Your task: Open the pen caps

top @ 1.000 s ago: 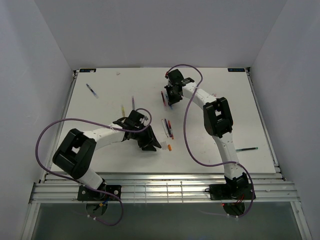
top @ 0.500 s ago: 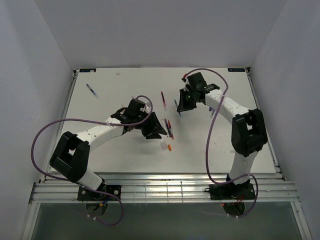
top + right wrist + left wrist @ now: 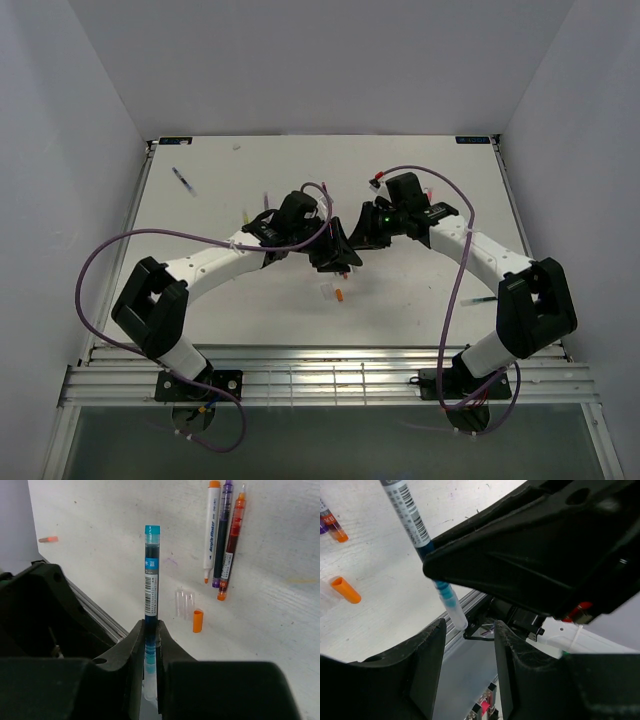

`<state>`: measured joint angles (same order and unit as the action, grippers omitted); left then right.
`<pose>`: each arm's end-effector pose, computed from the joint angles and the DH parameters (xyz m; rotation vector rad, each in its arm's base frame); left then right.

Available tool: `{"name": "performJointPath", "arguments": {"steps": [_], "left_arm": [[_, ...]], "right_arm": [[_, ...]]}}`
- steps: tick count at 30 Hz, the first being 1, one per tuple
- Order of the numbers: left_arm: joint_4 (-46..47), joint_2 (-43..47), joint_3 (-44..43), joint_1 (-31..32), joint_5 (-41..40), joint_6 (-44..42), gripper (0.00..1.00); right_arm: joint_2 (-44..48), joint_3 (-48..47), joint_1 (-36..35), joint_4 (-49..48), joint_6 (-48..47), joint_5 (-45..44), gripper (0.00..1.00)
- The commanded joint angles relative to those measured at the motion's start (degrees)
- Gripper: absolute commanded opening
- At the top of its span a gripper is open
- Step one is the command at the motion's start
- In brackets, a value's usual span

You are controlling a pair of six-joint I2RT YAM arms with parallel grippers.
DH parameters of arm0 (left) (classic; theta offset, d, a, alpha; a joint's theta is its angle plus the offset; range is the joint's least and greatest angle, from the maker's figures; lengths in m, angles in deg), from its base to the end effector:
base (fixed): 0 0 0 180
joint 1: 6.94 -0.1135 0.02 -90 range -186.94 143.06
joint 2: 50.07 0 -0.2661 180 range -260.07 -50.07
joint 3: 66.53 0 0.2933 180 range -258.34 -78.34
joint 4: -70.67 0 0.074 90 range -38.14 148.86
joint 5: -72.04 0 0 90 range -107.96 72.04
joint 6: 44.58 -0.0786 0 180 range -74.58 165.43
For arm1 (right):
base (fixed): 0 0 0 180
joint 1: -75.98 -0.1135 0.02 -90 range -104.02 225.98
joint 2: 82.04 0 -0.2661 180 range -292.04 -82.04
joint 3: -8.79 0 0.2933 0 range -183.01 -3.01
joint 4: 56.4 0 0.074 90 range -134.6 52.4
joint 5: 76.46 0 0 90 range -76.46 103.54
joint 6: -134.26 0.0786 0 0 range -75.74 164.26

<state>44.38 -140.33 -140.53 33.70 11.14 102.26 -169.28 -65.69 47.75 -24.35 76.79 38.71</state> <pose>0.2846 -0.2947 0.2010 -0.0740 2.6604 -1.3262 0.3333 0.2169 0.2122 -0.1378 2.4967 1.0035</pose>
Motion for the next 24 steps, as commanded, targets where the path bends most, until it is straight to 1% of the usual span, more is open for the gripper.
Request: {"name": "performJointPath", "arguments": {"steps": [1,8,10,11,13,14,16,17,19,20,21,22,23,24], "left_arm": [[0.0,-1.1,-2.1,1.0,-1.1,0.6,0.54],[-2.5,-2.1,-2.1,1.3,-2.1,0.6,0.53],[-2.6,-2.3,-2.3,1.3,-2.1,0.6,0.51],[-2.7,-2.6,-2.8,1.3,-2.1,0.6,0.47],[-3.0,-2.9,-3.2,1.3,-2.0,0.5,0.42],[-3.4,-3.1,-3.4,1.3,-2.1,0.5,0.37],[-4.0,-3.6,-4.0,1.3,-2.2,0.5,0.31],[-4.2,-3.8,-4.1,1.3,-2.2,0.6,0.24],[-4.4,-4.1,-4.4,1.3,-1.9,0.6,0.15],[-4.6,-4.2,-4.4,1.3,-1.8,0.6,0.12],[-4.7,-4.2,-4.5,1.3,-1.8,0.6,0.05],[-4.8,-4.2,-4.4,1.3,-1.8,0.8,0.03],[-4.9,-4.1,-4.3,1.3,-1.8,0.9,0.00],[-4.9,-4.0,-4.3,1.3,-1.8,0.9,0.00]], "right_arm": [[2.6,-0.4,-0.8,-3.9,2.9,2.1,0.08],[3.5,-0.4,-1.0,-3.7,4.2,2.8,0.08],[3.6,-0.1,-1.0,-3.7,4.5,3.0,0.08],[3.6,0.0,-1.0,-3.9,4.6,3.0,0.08],[3.6,0.2,-1.0,-4.1,4.8,3.5,0.08],[3.4,0.2,-1.0,-4.2,5.0,3.6,0.08],[3.0,-0.3,-1.3,-4.1,4.9,3.8,0.08],[3.0,-0.5,-1.3,-3.8,4.8,3.7,0.08],[2.6,-1.0,-1.4,-3.2,4.5,3.7,0.08],[2.4,-1.1,-1.3,-3.0,4.3,3.6,0.09],[2.1,-1.2,-1.3,-2.9,3.7,3.5,0.12],[1.7,-1.5,-1.3,-2.5,3.2,3.6,0.15],[1.3,-2.2,-1.3,-2.1,2.7,3.7,0.22],[0.3,-2.8,-1.3,-1.4,2.3,4.2,0.26]]}}
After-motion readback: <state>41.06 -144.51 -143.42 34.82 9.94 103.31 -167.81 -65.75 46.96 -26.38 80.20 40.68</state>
